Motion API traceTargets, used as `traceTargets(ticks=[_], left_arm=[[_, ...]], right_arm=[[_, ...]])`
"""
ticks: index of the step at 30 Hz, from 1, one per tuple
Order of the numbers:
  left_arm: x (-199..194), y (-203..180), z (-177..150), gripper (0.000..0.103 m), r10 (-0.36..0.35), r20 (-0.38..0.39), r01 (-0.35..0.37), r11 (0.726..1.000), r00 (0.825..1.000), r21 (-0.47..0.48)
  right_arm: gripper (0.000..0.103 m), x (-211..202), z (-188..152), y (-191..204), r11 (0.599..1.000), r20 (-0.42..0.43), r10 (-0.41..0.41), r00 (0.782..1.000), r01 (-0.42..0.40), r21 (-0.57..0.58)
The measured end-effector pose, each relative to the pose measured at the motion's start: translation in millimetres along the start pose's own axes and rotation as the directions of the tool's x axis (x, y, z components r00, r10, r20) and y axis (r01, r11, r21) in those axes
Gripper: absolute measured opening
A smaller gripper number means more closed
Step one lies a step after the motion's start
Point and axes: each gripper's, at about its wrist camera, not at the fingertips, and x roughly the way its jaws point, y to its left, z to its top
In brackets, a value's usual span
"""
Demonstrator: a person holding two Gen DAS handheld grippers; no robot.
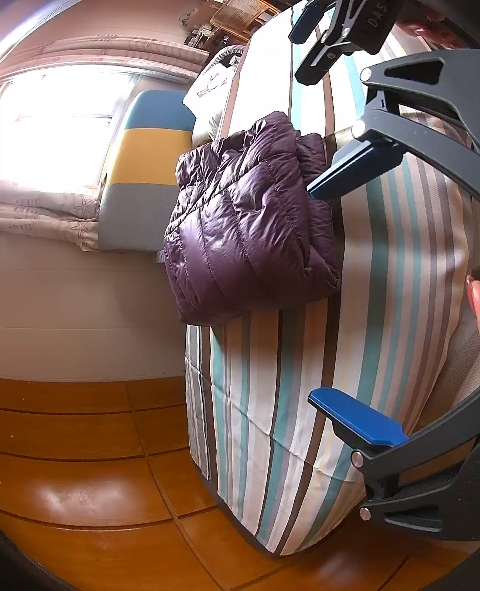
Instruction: Fold large clothes
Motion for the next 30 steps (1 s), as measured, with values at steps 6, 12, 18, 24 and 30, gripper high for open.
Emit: traceTargets(ticks=[6, 12, 18, 24, 30], left_arm=[[0.7, 0.1, -1.2, 0.101, -0.001, -0.002, 0.001, 1.0, 1.0, -0.001], [1.3, 0.7, -1.2, 0.101, -0.002, -0.004, 0.002, 1.0, 1.0, -0.002], [2.3, 1.5, -1.4, 0.101, -0.001, -0.007, 0.001, 1.0, 1.0, -0.006], [1.4, -0.5, -1.7, 0.101, 0.001, -0.006, -0.001, 1.0, 1.0, 0.002], [1.5, -0.7, -2.2, 0.101, 0.004, -0.008, -0.004, 1.0, 1.0, -0.002]], right_arm=[[0.1, 0.7, -0.8, 0.3, 1.0, -0.005, -0.002, 1.0, 0.002, 0.002], [0.1, 0.6, -1.2, 0.0, 1.0, -0.007, 0.001, 1.0, -0.001, 0.005], [0.1, 1.3, -1.1, 0.2, 1.0, -0.012, -0.002, 1.0, 0.002, 0.007], [0.1, 1.0, -1.1, 0.0, 1.0, -0.014, 0.0, 1.0, 0.0, 0.008], [0.1, 2.1, -1.4, 0.2, 1.0, -0.019, 0.0, 1.0, 0.0, 0.009]])
